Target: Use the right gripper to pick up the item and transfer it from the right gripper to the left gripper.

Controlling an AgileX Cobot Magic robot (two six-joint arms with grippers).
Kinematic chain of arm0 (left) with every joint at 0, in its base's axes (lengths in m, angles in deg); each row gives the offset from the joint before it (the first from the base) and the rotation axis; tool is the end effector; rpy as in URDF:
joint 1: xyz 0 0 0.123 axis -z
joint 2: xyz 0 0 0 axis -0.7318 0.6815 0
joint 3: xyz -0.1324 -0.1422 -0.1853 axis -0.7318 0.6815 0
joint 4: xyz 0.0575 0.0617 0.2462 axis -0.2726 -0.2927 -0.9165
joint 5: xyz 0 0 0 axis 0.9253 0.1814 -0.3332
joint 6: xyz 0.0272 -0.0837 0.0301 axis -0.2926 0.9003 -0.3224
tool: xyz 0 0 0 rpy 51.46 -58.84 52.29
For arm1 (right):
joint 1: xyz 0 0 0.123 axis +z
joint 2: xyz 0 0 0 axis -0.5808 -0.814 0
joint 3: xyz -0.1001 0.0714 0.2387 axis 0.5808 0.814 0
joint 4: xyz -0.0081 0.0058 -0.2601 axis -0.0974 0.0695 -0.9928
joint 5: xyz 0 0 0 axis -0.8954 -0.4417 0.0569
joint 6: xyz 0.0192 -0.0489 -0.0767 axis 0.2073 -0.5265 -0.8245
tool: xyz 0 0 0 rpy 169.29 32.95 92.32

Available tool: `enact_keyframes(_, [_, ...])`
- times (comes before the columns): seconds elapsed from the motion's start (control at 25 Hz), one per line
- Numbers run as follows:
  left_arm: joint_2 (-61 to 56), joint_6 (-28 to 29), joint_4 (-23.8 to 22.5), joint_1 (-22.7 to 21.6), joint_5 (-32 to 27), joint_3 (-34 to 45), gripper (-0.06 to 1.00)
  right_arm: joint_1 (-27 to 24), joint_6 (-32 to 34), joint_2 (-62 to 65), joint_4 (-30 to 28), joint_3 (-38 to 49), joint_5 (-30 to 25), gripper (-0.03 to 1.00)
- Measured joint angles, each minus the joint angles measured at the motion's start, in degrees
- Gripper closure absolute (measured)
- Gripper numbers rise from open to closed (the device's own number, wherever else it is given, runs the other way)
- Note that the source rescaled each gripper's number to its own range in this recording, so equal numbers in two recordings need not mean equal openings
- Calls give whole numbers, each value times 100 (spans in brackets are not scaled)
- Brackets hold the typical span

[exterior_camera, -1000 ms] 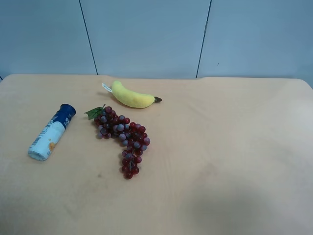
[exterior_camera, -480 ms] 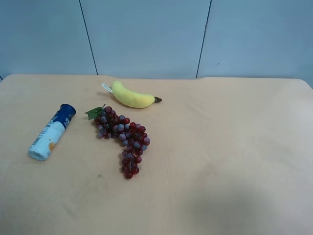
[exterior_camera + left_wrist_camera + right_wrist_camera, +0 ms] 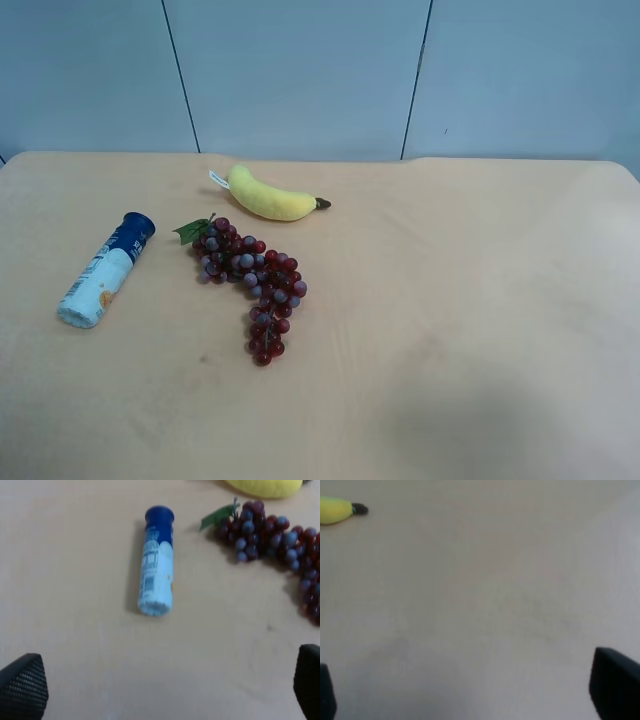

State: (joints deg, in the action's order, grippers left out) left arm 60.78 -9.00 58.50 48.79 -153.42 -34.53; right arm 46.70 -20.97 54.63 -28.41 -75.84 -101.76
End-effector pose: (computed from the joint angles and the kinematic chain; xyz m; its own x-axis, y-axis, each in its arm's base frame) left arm 0.0086 -0.0035 0.3395 -0.4898 0.0773 -0.8684 0.0913 0.9951 0.0371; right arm 0.0203 0.0040 0.2787 -0.4600 -0.0768 -0.8846 -0.1877 0.9822 0.0123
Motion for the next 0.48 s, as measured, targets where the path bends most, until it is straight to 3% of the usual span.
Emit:
enact_keyframes(0.2, [-842,266,-66,0,-12,290,-5,0,0,0,0,0,0,-3])
enact_keyframes(0.48, [-914,364,-270,0,89,527,-5,0,0,0,0,0,0,-3])
